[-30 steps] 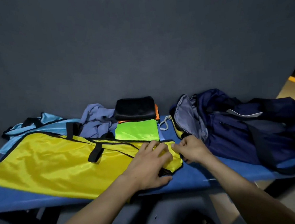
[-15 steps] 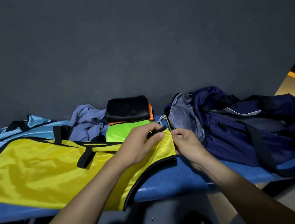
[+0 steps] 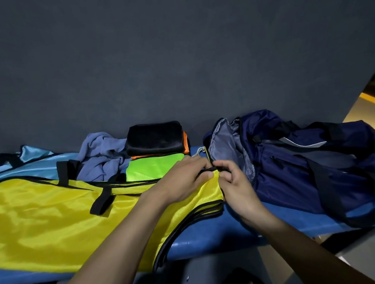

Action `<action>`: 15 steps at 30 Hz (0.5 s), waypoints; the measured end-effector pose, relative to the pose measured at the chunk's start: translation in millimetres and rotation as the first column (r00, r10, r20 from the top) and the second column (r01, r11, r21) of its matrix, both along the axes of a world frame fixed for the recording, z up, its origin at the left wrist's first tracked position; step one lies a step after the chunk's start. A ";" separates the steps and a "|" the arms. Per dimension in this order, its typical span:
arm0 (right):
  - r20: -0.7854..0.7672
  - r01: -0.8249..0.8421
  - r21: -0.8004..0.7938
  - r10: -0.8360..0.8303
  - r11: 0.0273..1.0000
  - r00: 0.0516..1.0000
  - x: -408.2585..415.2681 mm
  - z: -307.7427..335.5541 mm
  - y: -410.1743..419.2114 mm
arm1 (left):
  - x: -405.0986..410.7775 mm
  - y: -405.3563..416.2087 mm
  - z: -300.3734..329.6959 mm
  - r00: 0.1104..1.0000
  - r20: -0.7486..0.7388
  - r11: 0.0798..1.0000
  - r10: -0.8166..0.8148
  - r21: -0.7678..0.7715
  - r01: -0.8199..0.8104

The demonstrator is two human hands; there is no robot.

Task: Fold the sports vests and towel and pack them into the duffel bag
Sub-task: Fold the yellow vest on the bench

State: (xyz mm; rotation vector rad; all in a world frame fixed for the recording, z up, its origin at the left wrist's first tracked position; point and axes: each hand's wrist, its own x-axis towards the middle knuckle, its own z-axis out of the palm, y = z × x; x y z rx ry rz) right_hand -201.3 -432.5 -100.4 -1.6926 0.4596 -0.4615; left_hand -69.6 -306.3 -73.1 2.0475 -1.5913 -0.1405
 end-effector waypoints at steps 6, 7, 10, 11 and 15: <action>-0.049 -0.019 0.103 0.024 0.995 0.999 1.7 -3.7 -1.7 | -2.4 -5.9 -1.6 0.999 -0.050 1.000 -0.016 0.006 0.016; -0.042 -0.046 0.088 0.050 0.995 0.998 0.7 -5.2 -0.5 | -2.1 -5.9 -2.2 0.998 -0.064 1.000 -0.016 -0.008 0.016; -0.053 -0.067 0.038 0.069 0.997 0.996 -3.1 -10.1 1.5 | -2.2 -2.0 -6.4 1.000 0.022 0.999 0.000 -0.032 0.000; -0.070 -0.056 0.007 0.056 0.998 0.996 -4.2 -10.0 2.1 | -3.2 1.5 -7.2 0.997 0.071 0.998 0.023 -0.060 -0.019; -0.113 -0.018 -0.036 0.014 0.999 0.994 -1.8 -9.9 -0.2 | -12.0 28.8 -2.6 0.977 0.195 0.985 0.086 -0.165 -0.054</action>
